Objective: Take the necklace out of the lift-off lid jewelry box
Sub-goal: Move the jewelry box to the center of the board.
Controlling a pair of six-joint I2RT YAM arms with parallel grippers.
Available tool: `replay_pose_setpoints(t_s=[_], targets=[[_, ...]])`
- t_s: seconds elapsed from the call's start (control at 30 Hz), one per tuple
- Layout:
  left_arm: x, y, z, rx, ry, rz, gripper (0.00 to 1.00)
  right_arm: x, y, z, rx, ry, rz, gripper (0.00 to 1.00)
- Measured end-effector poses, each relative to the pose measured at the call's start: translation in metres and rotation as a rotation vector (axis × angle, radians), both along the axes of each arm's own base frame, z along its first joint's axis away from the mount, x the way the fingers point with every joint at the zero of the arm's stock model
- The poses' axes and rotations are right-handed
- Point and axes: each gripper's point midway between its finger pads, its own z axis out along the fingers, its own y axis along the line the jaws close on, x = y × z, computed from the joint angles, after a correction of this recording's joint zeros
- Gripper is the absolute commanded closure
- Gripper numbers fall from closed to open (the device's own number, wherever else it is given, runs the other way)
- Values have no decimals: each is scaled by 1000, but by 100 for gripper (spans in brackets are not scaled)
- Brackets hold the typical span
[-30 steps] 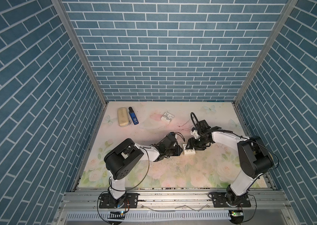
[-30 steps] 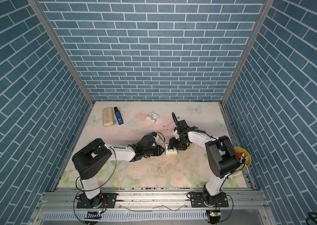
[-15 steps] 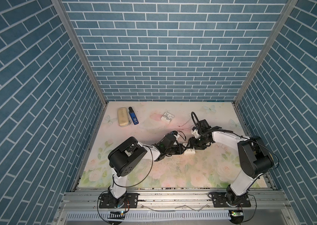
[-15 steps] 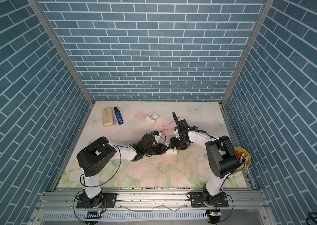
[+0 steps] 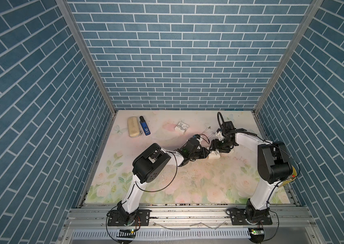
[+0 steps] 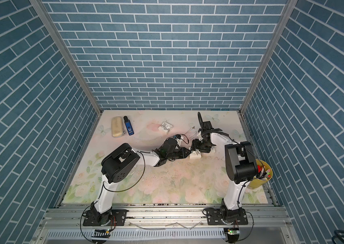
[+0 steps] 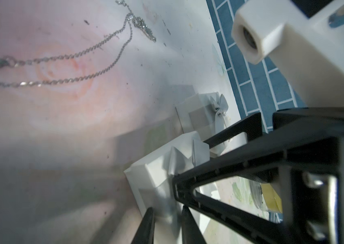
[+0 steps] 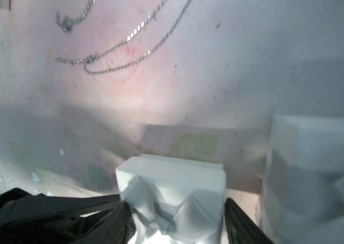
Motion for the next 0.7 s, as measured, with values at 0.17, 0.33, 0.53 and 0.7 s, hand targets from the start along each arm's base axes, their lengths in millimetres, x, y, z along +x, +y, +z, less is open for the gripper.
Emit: replay_pose_setpoints(t_s=[0.17, 0.33, 0.53, 0.7], targets=[[11, 4, -2, 24, -7, 17, 69, 13, -1, 15, -22, -33, 20, 13], [23, 19, -2, 44, -21, 38, 60, 16, -6, 23, -60, -46, 23, 11], [30, 48, 14, 133, -77, 33, 54, 12, -13, 40, -85, -75, 19, 10], [46, 85, 52, 189, -161, 64, 49, 14, -13, 63, -69, -133, 12, 13]])
